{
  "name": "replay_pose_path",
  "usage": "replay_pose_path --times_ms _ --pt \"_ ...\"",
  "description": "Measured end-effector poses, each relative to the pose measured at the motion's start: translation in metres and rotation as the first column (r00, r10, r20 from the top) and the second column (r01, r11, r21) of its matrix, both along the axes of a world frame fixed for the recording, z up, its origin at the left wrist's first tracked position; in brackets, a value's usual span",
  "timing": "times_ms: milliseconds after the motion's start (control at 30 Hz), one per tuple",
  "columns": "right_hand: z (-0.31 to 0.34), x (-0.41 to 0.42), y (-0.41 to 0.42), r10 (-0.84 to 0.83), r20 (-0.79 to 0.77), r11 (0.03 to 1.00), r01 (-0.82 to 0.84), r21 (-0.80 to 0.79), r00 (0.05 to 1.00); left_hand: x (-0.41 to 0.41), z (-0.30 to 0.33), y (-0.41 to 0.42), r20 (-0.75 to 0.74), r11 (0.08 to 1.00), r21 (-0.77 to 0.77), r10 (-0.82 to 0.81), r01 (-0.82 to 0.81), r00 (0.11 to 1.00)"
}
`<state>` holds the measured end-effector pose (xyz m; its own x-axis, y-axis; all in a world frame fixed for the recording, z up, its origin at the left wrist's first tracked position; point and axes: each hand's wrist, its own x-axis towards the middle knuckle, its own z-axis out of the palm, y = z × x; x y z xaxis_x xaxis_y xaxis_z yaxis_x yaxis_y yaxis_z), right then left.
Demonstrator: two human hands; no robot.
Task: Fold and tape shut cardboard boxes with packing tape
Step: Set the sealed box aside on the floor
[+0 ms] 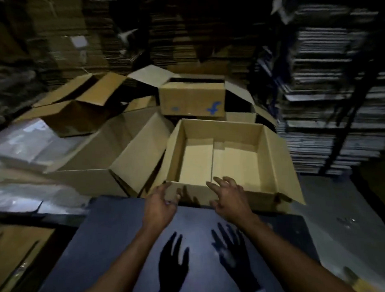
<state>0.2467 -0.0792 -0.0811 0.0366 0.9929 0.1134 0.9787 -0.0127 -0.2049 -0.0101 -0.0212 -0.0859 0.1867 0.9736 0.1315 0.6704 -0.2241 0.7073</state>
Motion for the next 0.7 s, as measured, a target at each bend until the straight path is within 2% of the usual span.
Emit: replay_pose_path --times_ms 100,167,233,400,567,700 --pt "-0.026 -0.011 0.067 -0.073 0.171 0.985 0.098 -0.145 0.983 -0.047 -0.013 0.041 0.009 0.998 -0.064 -0.011 0.012 1.000" --pt "-0.048 -0.004 0.092 -0.163 0.178 0.947 0.205 -0.248 0.970 -0.059 -0.027 0.056 0.026 0.991 -0.119 -0.057 0.060 0.998" --pt "-0.062 0.001 0.100 -0.193 0.207 0.926 0.248 -0.283 0.959 -0.061 -0.038 0.064 0.065 0.984 -0.150 -0.092 0.101 0.994" --pt "-0.045 0.014 0.100 -0.207 0.226 0.950 0.250 -0.185 0.952 -0.043 -0.042 0.069 0.206 0.955 -0.238 -0.127 0.175 0.970" --pt "-0.015 0.054 0.081 -0.193 0.263 0.970 0.225 -0.096 0.945 -0.024 -0.025 0.060 0.196 0.957 -0.236 -0.123 0.169 0.973" --pt "0.022 0.077 0.078 -0.232 0.124 0.972 0.233 0.006 0.965 -0.011 -0.003 0.053 0.190 0.964 -0.222 -0.105 0.147 0.976"
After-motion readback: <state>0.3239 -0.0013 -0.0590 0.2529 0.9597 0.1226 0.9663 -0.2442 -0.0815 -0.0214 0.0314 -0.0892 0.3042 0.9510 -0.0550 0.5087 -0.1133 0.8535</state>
